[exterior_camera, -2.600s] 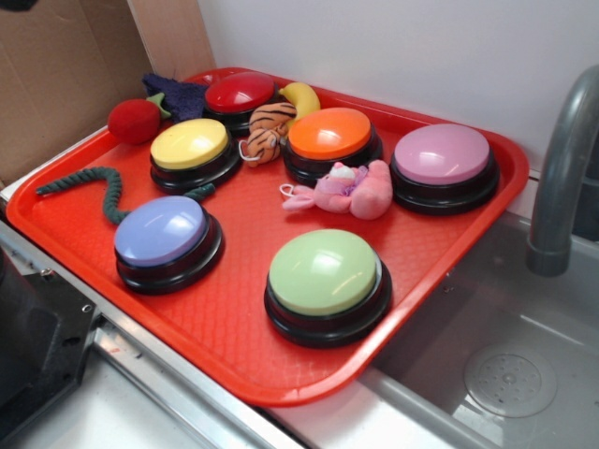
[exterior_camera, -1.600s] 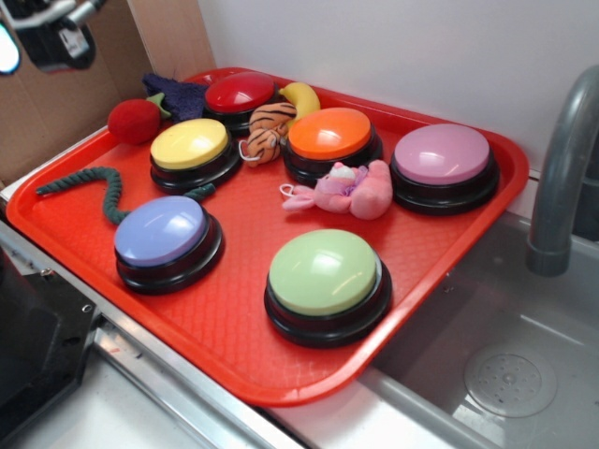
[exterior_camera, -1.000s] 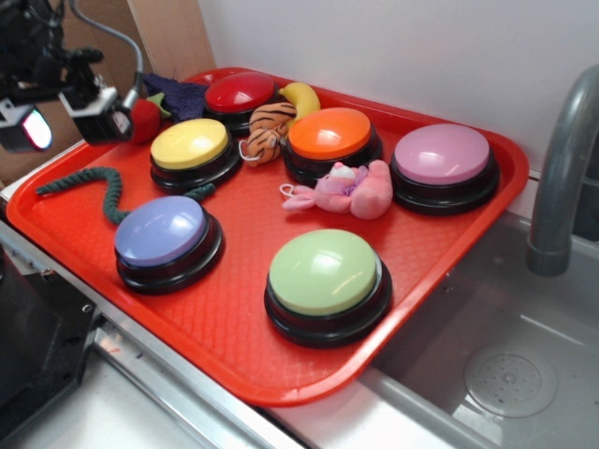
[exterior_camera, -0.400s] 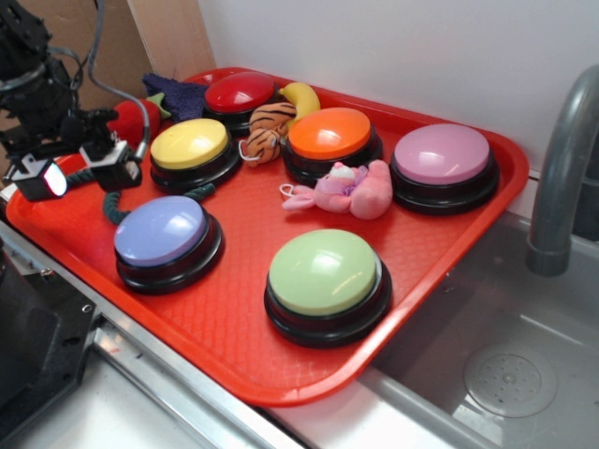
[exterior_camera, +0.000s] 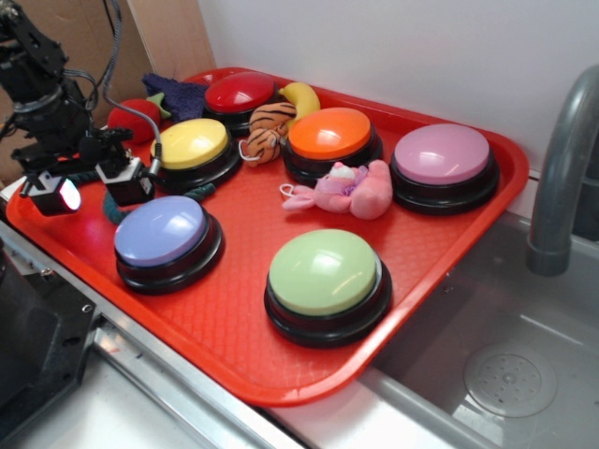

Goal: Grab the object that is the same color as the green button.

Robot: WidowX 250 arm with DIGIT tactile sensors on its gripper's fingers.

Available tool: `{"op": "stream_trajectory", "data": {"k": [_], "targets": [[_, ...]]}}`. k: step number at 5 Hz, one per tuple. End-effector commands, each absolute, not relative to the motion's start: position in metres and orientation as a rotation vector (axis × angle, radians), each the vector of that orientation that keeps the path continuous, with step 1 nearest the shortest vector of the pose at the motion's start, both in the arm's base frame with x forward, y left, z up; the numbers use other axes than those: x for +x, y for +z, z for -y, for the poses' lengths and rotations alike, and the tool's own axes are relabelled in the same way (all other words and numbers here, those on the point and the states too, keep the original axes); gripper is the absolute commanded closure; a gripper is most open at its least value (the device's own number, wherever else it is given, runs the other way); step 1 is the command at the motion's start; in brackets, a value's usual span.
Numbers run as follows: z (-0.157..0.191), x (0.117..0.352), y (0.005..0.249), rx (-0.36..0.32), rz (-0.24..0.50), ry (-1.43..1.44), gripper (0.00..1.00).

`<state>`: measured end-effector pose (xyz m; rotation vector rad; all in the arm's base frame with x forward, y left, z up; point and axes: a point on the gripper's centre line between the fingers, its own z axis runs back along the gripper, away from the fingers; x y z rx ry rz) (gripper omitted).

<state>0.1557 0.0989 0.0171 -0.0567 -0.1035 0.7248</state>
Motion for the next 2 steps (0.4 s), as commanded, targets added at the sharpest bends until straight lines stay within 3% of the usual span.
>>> {"op": "stream_trajectory", "data": {"k": [1,2], "targets": [[-0.1024,0.1568,0.0074,0.008,0.098,0.733,1.0],[-0.1018,0.1571,0.0059,-0.019,0.105,0.729,1.0]]}}
